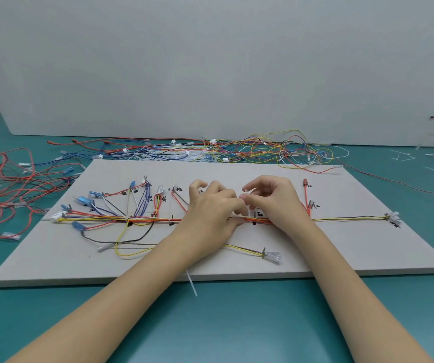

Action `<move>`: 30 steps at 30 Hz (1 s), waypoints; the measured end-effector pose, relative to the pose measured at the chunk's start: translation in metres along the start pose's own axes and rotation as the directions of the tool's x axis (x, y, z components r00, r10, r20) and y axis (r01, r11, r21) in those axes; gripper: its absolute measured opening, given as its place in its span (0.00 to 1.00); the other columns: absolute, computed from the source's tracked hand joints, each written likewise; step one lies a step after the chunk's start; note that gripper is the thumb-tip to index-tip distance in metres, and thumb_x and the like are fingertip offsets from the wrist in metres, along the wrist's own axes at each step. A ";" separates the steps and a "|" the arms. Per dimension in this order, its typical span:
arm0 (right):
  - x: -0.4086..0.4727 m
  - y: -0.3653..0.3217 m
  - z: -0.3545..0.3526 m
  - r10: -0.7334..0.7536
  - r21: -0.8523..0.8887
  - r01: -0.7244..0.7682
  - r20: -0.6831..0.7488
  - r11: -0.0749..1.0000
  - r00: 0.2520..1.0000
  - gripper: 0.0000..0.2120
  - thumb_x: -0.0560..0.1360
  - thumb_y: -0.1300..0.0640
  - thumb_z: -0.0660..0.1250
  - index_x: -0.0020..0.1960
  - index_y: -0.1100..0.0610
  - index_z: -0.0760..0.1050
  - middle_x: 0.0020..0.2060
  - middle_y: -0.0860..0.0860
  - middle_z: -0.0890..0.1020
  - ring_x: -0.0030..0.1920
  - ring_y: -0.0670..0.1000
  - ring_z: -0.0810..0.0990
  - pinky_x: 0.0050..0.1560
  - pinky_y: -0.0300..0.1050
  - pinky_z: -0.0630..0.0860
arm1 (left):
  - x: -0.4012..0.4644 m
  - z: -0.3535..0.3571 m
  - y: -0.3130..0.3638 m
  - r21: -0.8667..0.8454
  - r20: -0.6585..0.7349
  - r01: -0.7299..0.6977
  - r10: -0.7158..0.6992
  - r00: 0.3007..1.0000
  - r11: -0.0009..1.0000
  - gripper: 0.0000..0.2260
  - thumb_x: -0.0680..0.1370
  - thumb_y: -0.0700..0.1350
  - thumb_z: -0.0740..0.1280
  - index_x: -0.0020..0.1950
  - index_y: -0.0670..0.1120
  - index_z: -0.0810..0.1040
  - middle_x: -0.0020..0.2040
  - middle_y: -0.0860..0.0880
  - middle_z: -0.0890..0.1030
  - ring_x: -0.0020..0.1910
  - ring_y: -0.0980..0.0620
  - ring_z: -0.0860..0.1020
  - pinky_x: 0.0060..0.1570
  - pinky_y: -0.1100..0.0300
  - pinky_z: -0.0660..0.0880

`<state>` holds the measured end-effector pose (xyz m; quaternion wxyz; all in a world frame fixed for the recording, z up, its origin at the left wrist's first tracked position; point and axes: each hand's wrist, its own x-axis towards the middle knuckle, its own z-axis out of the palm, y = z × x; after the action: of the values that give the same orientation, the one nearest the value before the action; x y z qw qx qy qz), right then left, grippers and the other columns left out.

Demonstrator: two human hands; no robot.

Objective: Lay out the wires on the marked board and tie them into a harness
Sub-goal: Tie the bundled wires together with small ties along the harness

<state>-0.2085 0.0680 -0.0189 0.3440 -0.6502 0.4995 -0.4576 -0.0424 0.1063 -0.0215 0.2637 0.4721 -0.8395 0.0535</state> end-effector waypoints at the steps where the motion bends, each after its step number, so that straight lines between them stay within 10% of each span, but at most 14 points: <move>1: 0.000 0.000 0.000 -0.004 0.006 0.004 0.004 1.000 1.000 0.04 0.70 0.67 0.74 0.43 0.61 0.81 0.32 0.61 0.82 0.29 0.50 0.78 0.36 0.41 0.76 | 0.000 -0.001 0.001 0.000 -0.013 -0.008 0.008 1.000 1.000 0.04 0.77 0.52 0.68 0.49 0.57 0.82 0.47 0.59 0.81 0.58 0.53 0.72 0.61 0.52 0.48; 13: -0.001 0.000 0.002 0.061 0.050 -0.059 -0.044 0.997 0.997 0.04 0.72 0.65 0.73 0.39 0.63 0.80 0.30 0.60 0.83 0.28 0.48 0.79 0.37 0.43 0.78 | 0.001 -0.011 0.012 0.050 0.208 -0.041 0.029 0.978 0.998 0.25 0.70 0.72 0.63 0.52 0.54 0.84 0.48 0.54 0.73 0.52 0.51 0.65 0.53 0.56 0.57; 30: 0.001 0.004 0.002 0.077 0.046 -0.074 -0.050 0.996 0.996 0.07 0.72 0.64 0.73 0.36 0.59 0.79 0.29 0.54 0.83 0.27 0.46 0.76 0.27 0.35 0.72 | -0.001 -0.005 0.024 -0.192 0.202 -0.026 0.065 0.977 0.981 0.10 0.82 0.48 0.60 0.53 0.42 0.76 0.55 0.45 0.74 0.55 0.46 0.72 0.54 0.53 0.69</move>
<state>-0.2077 0.0657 -0.0226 0.3624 -0.6110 0.5221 -0.4719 -0.0599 0.1219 -0.0136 0.2169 0.4286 -0.8743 -0.0698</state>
